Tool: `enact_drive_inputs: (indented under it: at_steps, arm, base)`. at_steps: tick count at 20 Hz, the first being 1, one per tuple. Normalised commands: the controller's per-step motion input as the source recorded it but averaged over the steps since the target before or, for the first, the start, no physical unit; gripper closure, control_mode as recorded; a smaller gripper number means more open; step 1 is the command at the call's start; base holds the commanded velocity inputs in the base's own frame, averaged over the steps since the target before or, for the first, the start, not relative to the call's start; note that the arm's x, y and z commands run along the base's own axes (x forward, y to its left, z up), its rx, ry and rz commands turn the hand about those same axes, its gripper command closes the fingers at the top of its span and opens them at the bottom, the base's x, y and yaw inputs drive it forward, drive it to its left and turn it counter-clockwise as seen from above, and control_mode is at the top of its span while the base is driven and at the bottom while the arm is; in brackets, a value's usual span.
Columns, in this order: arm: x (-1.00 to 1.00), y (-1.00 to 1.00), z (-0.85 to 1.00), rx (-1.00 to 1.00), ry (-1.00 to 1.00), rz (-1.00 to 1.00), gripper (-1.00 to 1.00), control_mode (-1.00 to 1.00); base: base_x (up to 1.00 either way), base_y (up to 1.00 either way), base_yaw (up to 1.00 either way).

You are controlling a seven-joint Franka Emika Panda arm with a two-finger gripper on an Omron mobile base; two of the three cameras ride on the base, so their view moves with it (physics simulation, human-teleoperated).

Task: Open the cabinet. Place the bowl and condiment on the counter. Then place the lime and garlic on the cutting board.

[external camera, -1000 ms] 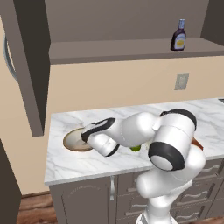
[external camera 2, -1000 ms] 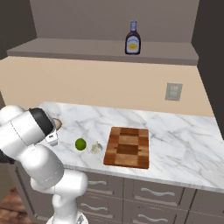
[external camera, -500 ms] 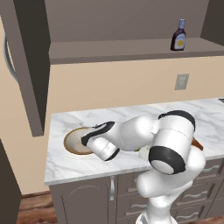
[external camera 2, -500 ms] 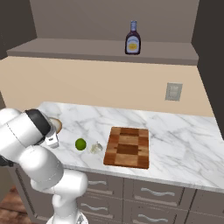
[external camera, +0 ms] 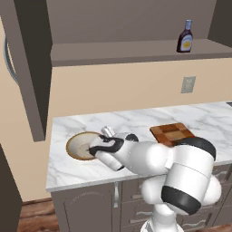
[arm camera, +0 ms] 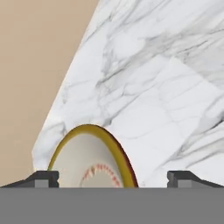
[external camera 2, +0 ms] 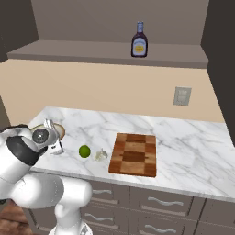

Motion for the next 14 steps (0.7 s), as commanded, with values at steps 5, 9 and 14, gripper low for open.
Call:
enact_drive_inputs:
  at_steps: [5, 9, 14]
  arm:
    - [0.01, 0.0, 0.83, 0.0, 0.02, 0.0, -1.0, -1.0]
    - [0.0, 0.0, 0.93, -0.07, 0.08, 0.0, -1.0, -1.0]
    - [0.0, 0.0, 0.94, -0.18, 0.18, 0.0, -1.0, -1.0]
  base:
    - [0.0, 0.0, 0.0]
    - [0.0, 0.0, 0.0]
    - [0.0, 0.0, 0.0]
